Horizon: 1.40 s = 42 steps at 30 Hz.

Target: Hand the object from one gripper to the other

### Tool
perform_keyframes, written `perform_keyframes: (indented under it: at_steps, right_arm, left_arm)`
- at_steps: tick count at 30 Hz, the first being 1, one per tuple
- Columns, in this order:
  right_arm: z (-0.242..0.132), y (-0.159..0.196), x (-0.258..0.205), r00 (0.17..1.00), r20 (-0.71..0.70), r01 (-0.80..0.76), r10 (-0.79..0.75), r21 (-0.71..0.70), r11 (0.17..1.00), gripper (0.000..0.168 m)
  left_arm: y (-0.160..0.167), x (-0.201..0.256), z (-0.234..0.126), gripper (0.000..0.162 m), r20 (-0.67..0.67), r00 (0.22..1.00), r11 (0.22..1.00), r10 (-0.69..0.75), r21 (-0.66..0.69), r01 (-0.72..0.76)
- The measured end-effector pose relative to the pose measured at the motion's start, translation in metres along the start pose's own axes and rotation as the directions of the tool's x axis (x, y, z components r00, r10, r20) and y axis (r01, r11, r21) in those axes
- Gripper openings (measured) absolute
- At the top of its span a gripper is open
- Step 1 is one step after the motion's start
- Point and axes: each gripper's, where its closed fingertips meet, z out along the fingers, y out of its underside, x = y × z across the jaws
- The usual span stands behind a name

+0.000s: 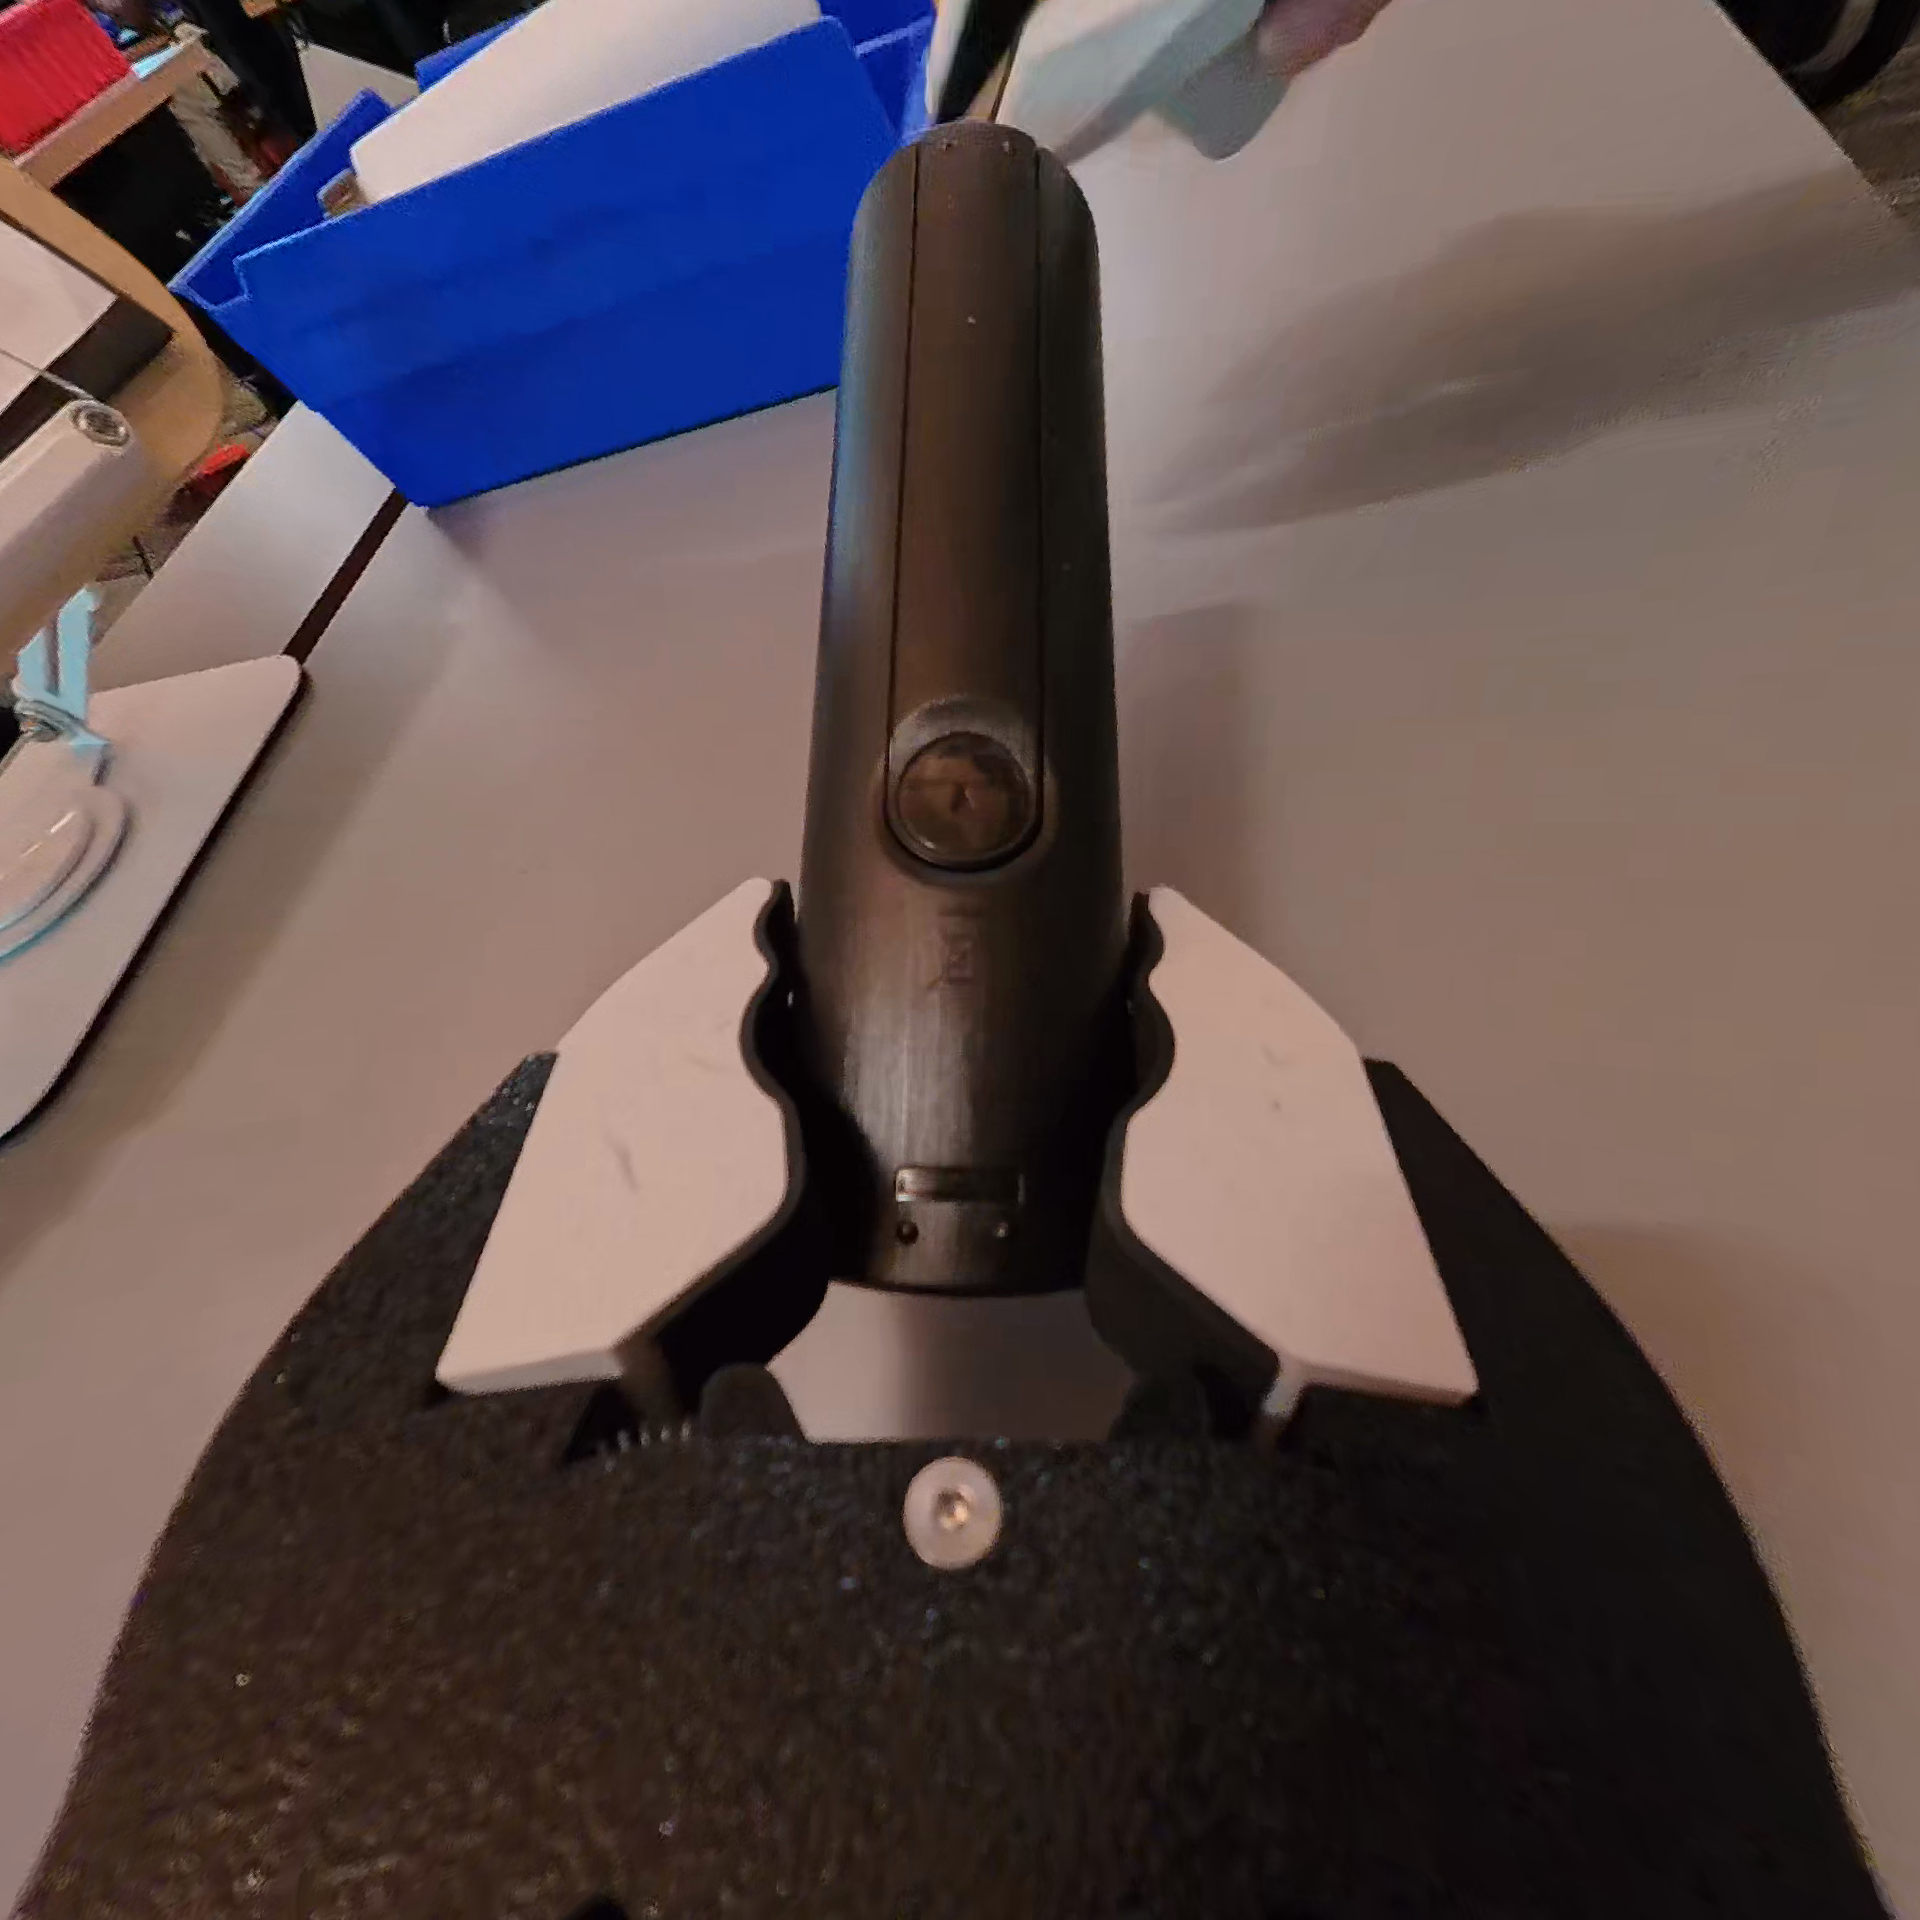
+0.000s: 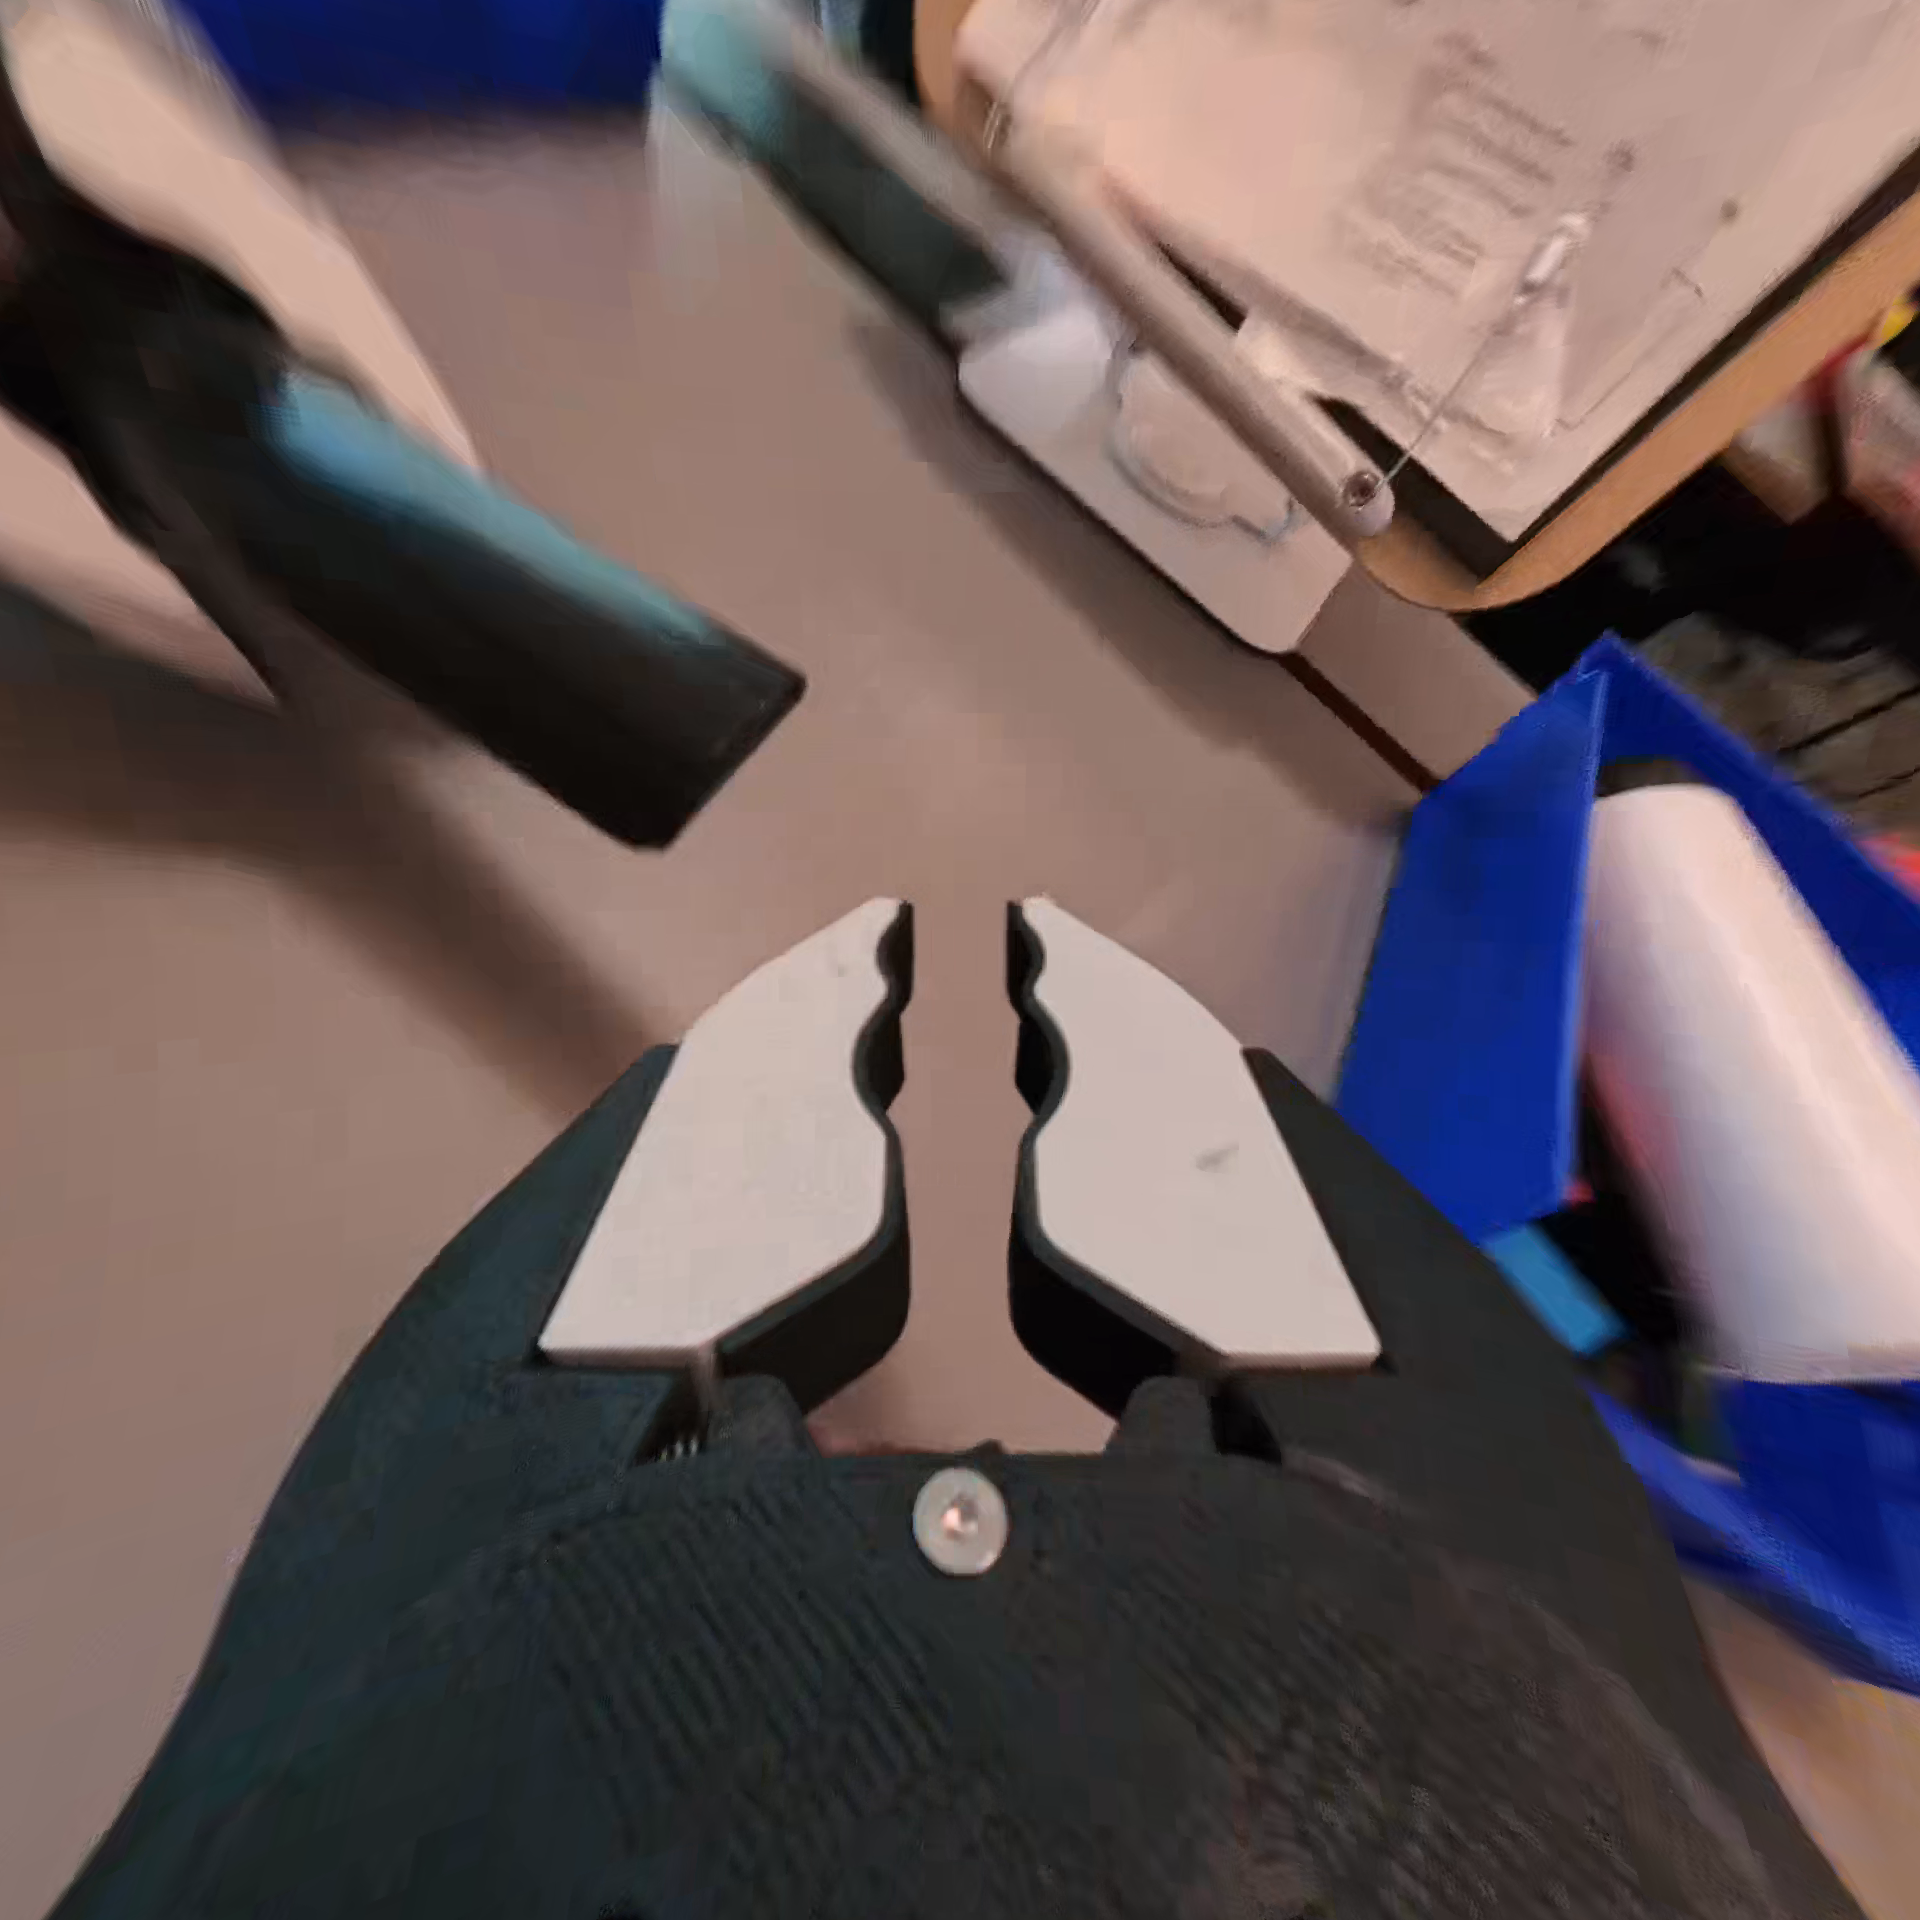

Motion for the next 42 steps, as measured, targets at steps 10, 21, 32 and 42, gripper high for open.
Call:
perform_keyframes:
  at_steps: [10,21,32,42]
  right_arm:
    - [-0.016,-0.031,-0.031,0.602,0.576,-0.605,0.553,-0.123,0.786,0.029]
    - [-0.041,-0.043,-0.050,0.306,0.789,-0.678,0.532,-0.212,0.704,0.000]
    - [-0.050,-0.049,-0.053,0.142,0.841,-0.724,0.522,-0.272,0.635,0.009]
    - [-0.058,-0.057,-0.054,0.008,0.875,-0.769,0.485,-0.304,0.563,0.011]
  left_arm:
    - [-0.014,0.012,0.003,0.060,0.003,0.990,0.989,0.138,0.062,-0.138]
    - [-0.028,0.017,-0.003,0.060,-0.028,0.991,0.977,0.131,0.174,-0.124]
    - [-0.032,0.019,-0.006,0.060,-0.032,0.990,0.971,0.134,0.202,-0.125]
    - [-0.036,0.019,-0.010,0.060,-0.034,0.991,0.965,0.133,0.232,-0.122]
